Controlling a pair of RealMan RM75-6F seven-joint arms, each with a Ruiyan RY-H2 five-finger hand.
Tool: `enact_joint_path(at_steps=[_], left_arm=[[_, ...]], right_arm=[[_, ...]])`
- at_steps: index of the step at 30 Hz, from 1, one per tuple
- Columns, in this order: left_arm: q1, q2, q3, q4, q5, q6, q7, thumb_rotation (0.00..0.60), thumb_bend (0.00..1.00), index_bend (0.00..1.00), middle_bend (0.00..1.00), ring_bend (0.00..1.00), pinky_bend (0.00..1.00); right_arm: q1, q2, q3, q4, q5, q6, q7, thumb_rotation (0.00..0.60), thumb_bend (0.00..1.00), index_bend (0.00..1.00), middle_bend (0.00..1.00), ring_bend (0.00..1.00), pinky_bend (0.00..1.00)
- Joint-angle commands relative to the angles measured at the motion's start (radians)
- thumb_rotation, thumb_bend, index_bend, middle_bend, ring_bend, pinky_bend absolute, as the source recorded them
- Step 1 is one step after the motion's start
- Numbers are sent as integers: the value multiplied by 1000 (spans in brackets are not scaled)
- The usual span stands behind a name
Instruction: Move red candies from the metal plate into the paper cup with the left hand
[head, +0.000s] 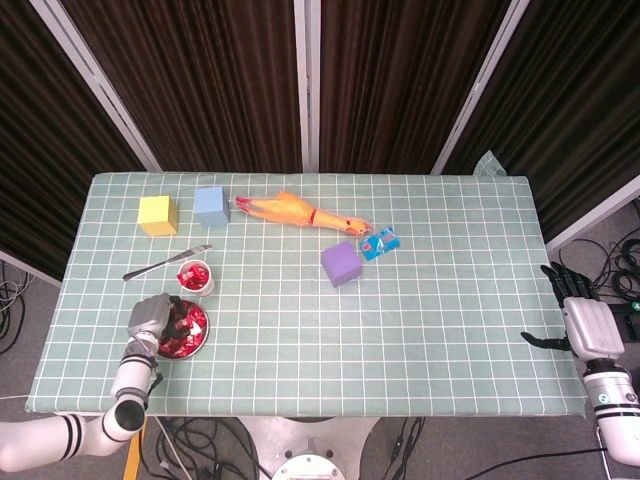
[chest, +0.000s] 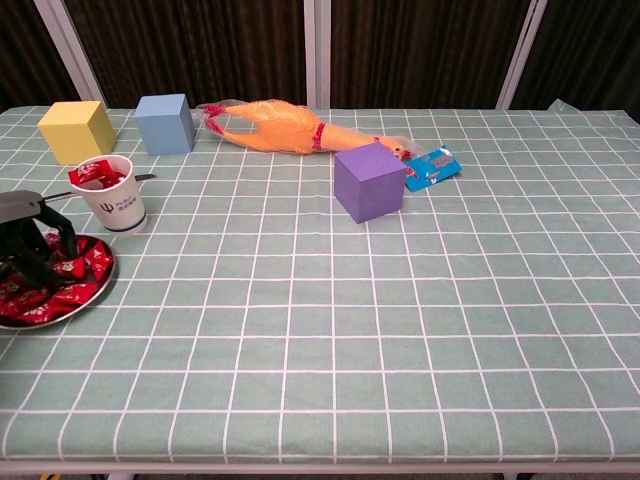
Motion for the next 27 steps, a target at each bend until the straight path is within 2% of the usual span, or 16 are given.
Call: enact_joint_path(at_steps=[1, 6, 13, 21, 27], left_arm=[[0, 2, -1, 0, -1, 4, 2, 600, 296, 598, 1000, 1000, 1000], [0, 7, 1, -7, -8, 10, 15, 600, 340, 649, 1000, 1000, 1000], [2, 38, 2, -57, -10, 32, 30, 600, 355, 661, 1000, 1000, 1000], [22, 139, -10, -179, 22, 147, 53, 600, 366, 669, 1000, 1000, 1000], [-2, 189, -43, -250, 22, 234, 125, 600, 377, 681, 1000, 1000, 1000]], right_arm=[[1, 0, 0, 0, 0, 0, 0, 514, 0, 0, 0, 0, 0], [-1, 1, -1, -3, -3, 3, 0, 514, 0, 0, 0, 0, 0], [-6, 7, -1, -12, -8, 15, 1, 512, 0, 0, 0, 0, 0], [-8, 10, -1, -13, -18, 22, 13, 512, 0, 0, 0, 0, 0], [-10, 10, 3, -12, -25, 33, 28, 513, 0, 0, 0, 0, 0]])
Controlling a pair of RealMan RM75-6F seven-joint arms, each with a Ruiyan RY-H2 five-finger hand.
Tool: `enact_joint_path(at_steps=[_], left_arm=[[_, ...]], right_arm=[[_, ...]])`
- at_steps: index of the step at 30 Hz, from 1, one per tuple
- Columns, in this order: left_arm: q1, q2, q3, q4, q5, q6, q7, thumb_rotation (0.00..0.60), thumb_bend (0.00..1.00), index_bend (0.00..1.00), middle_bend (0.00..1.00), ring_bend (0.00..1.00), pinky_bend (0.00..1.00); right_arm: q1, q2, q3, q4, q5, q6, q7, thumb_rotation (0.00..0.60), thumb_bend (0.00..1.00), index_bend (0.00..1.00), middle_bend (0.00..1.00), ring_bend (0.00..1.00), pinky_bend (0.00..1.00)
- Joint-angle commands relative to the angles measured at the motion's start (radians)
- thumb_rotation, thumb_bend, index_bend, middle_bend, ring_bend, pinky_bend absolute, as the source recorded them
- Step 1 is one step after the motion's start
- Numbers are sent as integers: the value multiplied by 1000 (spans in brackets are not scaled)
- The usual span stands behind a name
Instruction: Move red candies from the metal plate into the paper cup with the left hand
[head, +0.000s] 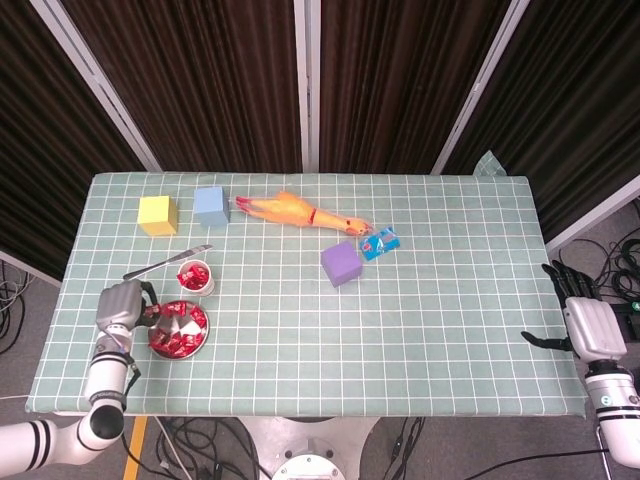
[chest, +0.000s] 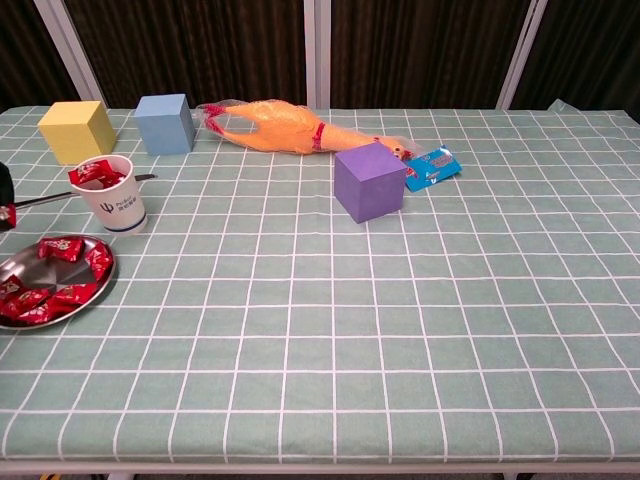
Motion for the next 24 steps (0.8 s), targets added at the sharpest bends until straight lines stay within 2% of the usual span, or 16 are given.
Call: enact_joint_path(at_steps=[1, 13, 24], left_arm=[[-17, 17, -29, -38, 13, 54, 35, 600, 378, 681, 1000, 1000, 1000], [-97, -41, -98, -20, 28, 31, 64, 600, 378, 680, 1000, 1000, 1000], [-150, -115, -133, 79, -23, -20, 57, 600, 378, 673, 1000, 1000, 1000]], right_arm=[[0, 1, 1, 1, -1, 2, 4, 513, 0, 0, 0, 0, 0], [-1, 5, 5, 5, 0, 3, 16, 513, 0, 0, 0, 0, 0], [-2, 13, 5, 7, -2, 2, 25, 512, 0, 0, 0, 0, 0]])
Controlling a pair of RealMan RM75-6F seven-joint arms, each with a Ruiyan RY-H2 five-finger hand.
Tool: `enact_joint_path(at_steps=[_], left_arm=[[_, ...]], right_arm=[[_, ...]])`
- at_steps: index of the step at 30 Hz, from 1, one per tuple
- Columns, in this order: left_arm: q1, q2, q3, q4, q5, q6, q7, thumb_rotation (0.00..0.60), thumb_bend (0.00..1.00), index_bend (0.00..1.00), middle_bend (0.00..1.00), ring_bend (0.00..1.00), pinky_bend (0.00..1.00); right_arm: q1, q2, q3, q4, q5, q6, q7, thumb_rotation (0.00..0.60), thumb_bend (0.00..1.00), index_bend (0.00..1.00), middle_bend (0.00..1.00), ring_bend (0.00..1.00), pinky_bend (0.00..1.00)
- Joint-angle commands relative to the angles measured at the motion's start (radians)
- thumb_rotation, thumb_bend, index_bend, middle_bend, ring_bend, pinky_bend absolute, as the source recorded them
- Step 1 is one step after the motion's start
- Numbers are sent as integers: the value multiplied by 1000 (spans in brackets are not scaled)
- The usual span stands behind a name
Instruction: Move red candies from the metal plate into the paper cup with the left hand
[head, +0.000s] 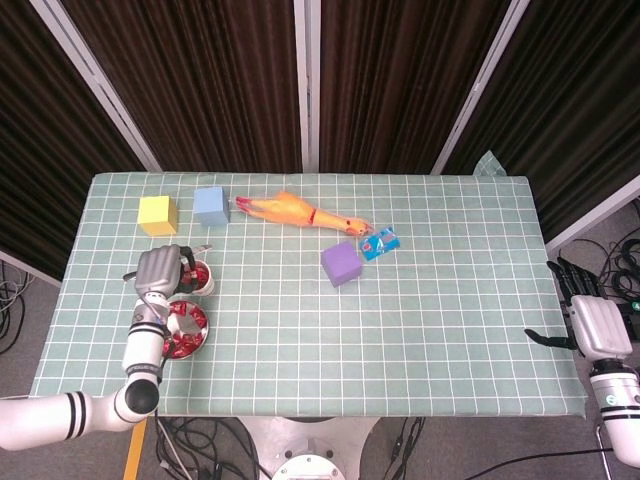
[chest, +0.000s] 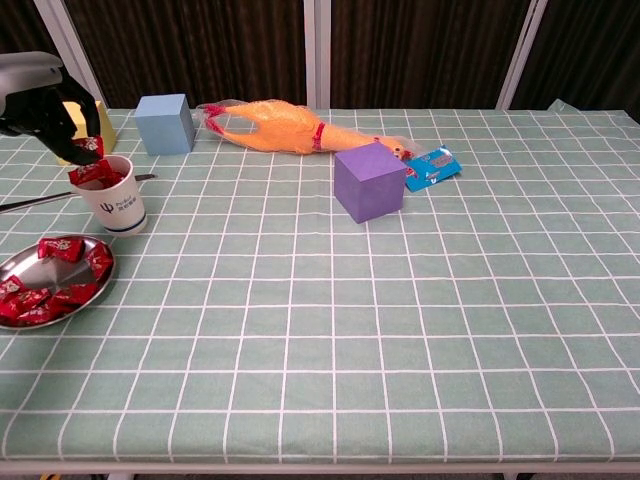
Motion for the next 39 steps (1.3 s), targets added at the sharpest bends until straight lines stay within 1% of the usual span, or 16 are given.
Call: enact_joint_path(at_steps=[1, 7, 15, 19, 34, 39], left_arm=[[-10, -12, -6, 18, -12, -14, -4, 600, 378, 672, 1000, 1000, 1000], [-17, -23, -9, 47, -35, -38, -13, 600, 375, 659, 1000, 1000, 1000], [-17, -15, -3, 58, -34, -59, -28, 600, 333, 582, 1000, 1000, 1000], [-17, -14, -2, 61, -31, -63, -38, 600, 324, 563, 1000, 1000, 1000], [-17, -2, 5, 52, -34, -57, -41, 600, 317, 551, 1000, 1000, 1000], [-13, -1, 16, 53, -46, -63, -41, 600, 316, 552, 1000, 1000, 1000]], right_arm=[[1, 1, 0, 2, 2, -4, 0, 513, 0, 0, 0, 0, 0], [3, 1, 0, 0, 3, -6, -1, 512, 0, 0, 0, 0, 0], [3, -4, -2, 4, 8, -12, -6, 512, 0, 0, 0, 0, 0], [3, -4, -2, 5, 8, -11, -4, 512, 0, 0, 0, 0, 0], [-1, -6, -5, 10, 5, -8, -1, 513, 0, 0, 0, 0, 0], [-1, -6, -4, 9, 5, -9, -1, 514, 0, 0, 0, 0, 0]])
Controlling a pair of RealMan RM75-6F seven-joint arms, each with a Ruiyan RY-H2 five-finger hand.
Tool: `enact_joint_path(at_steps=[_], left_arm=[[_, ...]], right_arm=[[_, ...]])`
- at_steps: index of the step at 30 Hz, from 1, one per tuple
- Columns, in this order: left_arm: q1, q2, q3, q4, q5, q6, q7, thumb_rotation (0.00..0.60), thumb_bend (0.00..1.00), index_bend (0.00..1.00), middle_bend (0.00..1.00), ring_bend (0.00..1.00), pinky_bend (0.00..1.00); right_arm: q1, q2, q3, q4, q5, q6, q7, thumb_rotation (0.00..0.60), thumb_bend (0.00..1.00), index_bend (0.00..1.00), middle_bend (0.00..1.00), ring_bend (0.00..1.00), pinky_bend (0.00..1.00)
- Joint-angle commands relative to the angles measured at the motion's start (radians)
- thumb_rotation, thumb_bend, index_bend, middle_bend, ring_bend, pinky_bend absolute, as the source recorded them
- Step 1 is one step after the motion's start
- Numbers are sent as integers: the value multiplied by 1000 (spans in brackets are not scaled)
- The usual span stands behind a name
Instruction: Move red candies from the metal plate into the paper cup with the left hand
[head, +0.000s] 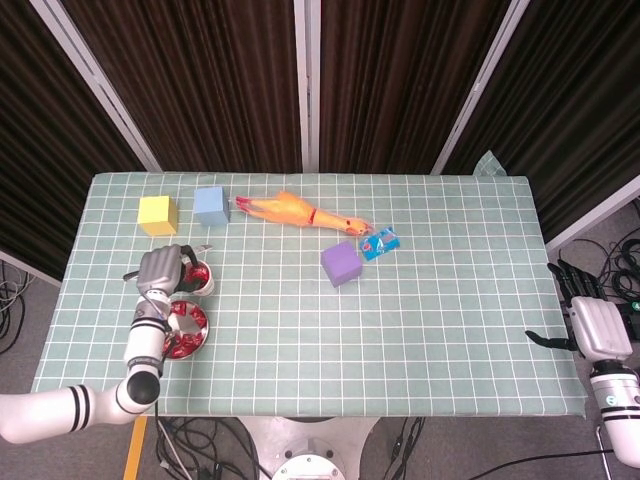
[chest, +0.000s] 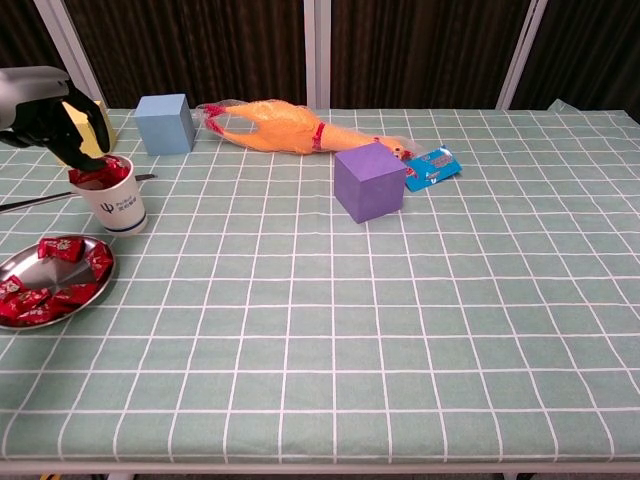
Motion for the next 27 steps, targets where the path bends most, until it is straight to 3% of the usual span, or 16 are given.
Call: enact_joint_path(at_steps=[1, 16, 19, 23, 27], left_arm=[[3, -1, 5, 3, -4, -4, -2, 600, 316, 552, 1000, 1000, 1000], [22, 66, -17, -68, 60, 62, -29, 600, 313, 554, 1000, 1000, 1000], [49, 74, -6, -80, 144, 124, -63, 600, 289, 554, 1000, 1000, 1000], [126, 42, 42, 12, 403, 252, -217, 600, 198, 525, 1000, 995, 998], [194, 43, 90, 103, 535, 325, -299, 600, 145, 510, 941, 874, 923]], right_arm=[[0, 0, 0, -1, 0, -1, -1, 514, 0, 0, 0, 0, 0], [0, 8, 5, -11, 1, 7, -5, 513, 0, 0, 0, 0, 0], [-3, 9, 7, -11, 0, 14, -2, 512, 0, 0, 0, 0, 0], [-11, 5, 10, -3, -5, 34, 10, 511, 0, 0, 0, 0, 0], [-20, 3, 8, 8, -6, 46, 20, 512, 0, 0, 0, 0, 0]])
